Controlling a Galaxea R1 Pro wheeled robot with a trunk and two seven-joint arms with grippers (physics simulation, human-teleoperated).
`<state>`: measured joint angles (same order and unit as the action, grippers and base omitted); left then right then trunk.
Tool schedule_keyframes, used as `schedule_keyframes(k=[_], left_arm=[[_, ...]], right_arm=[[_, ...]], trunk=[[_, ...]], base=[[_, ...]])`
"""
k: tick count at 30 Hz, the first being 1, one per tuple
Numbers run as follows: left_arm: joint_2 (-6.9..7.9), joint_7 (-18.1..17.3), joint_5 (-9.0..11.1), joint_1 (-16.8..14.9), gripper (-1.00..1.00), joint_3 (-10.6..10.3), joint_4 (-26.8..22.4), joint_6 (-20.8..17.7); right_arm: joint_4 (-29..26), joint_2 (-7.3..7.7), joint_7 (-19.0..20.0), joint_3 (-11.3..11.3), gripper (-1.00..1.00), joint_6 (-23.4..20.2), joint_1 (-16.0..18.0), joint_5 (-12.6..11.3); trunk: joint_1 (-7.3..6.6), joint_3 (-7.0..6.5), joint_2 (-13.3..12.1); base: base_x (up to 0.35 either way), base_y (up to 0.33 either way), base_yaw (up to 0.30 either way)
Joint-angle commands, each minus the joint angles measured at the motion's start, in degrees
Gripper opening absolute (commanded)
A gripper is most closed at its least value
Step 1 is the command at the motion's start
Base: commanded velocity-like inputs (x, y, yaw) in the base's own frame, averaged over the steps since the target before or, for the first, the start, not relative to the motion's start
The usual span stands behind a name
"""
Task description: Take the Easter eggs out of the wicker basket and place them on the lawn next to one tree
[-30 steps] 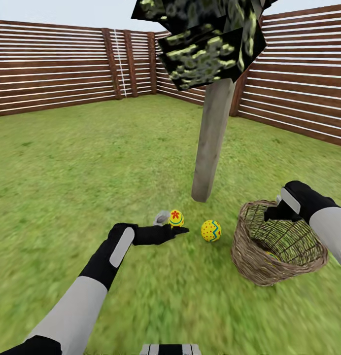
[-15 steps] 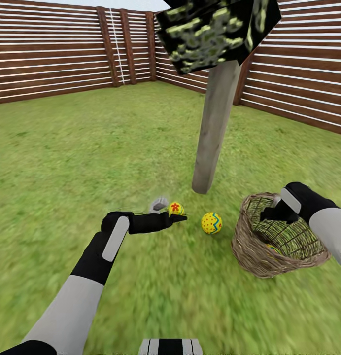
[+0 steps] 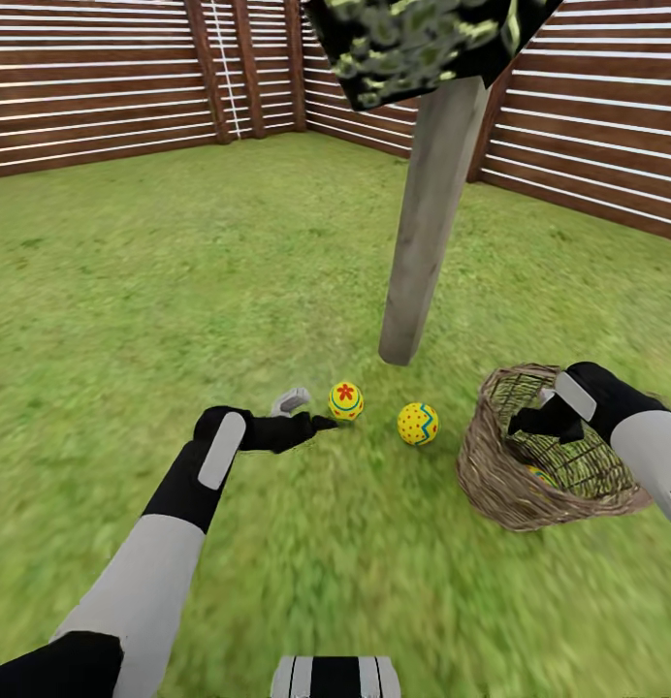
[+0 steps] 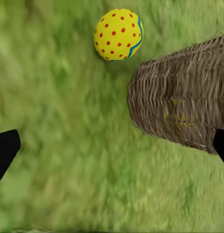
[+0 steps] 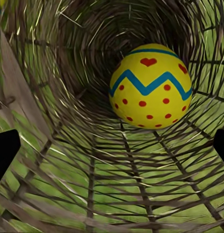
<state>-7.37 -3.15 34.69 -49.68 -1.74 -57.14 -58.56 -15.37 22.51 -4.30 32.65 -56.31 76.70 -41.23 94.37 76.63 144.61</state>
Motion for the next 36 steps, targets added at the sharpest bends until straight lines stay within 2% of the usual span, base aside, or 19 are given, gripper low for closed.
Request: schedule_keyframes(k=[1,2,4,5,7,11,14,16,21,24,27,32,36], left_arm=[[-0.06,0.70,0.36,-1.16,1.00,0.31,1.62,-0.18],[-0.12,2.23,1.81,-3.43,1.00,0.67,4.67,-0.17],[-0.26,3.39,3.54,-5.72,1.00,0.88,7.27,-0.16],[-0.41,4.41,5.20,-7.86,1.00,1.02,9.17,-0.16],[-0.79,5.78,7.12,-10.83,1.00,1.11,10.83,-0.15],[-1.63,6.83,9.12,-14.77,1.00,1.18,11.83,-0.15],[-2.46,7.09,10.65,-17.40,1.00,0.99,10.57,-0.15],[-2.63,7.09,11.11,-17.96,1.00,0.69,9.14,-0.18],[-2.63,6.66,13.53,-18.75,1.00,-2.35,3.70,-0.23],[-2.63,6.37,17.11,-18.89,1.00,-3.86,2.00,-0.18],[-2.63,6.29,18.95,-18.93,1.00,-4.37,1.50,-0.16],[-2.63,6.20,20.05,-18.95,1.00,-4.73,1.23,-0.15],[-2.48,5.93,20.43,-18.96,1.00,-4.65,1.46,-0.12]], right_arm=[[-0.09,0.06,-0.45,0.31,1.00,-0.18,0.00,-0.63],[0.00,0.10,-0.44,0.31,1.00,-0.14,0.01,-0.65],[0.06,0.12,-0.43,0.33,1.00,-0.05,0.02,-0.66],[0.10,0.14,-0.44,0.35,1.00,0.05,0.02,-0.66],[0.17,0.17,-0.44,0.36,1.00,0.14,-0.01,-0.64],[0.23,0.23,-0.45,0.37,1.00,0.20,0.00,-0.61],[0.33,0.25,-0.45,0.38,1.00,0.24,-0.03,-0.61],[0.66,0.25,-0.45,0.39,1.00,0.30,-0.04,-0.60],[2.65,0.19,-0.45,0.40,1.00,3.11,-0.06,-0.60],[3.57,0.18,-0.42,0.43,1.00,5.00,-0.06,-0.60],[3.84,0.19,-0.40,0.41,1.00,5.56,-0.06,-0.60],[4.06,0.24,-0.43,0.43,1.00,5.92,-0.06,-0.54],[4.14,0.25,-0.44,0.47,1.00,6.04,-0.06,-0.52]], trunk=[[0.01,0.27,0.04],[0.04,0.49,0.05],[0.09,0.94,0.08],[0.11,1.16,0.09],[0.17,1.60,0.12],[0.27,2.49,0.17],[0.35,3.15,0.21],[0.40,3.60,0.24],[0.53,4.70,0.30],[0.60,5.37,0.34],[0.68,6.03,0.38],[0.81,7.14,0.45],[0.81,7.14,0.45]], base=[[0.000,0.000,0.000],[0.000,0.000,0.000],[0.000,0.000,0.000],[0.000,0.000,0.000],[0.000,0.000,0.000],[0.000,0.000,0.000],[0.000,0.000,0.000],[0.000,0.000,0.000],[0.000,0.000,0.000],[0.000,0.000,0.000],[0.000,0.000,0.000],[0.000,0.000,0.000],[0.000,0.000,0.000]])
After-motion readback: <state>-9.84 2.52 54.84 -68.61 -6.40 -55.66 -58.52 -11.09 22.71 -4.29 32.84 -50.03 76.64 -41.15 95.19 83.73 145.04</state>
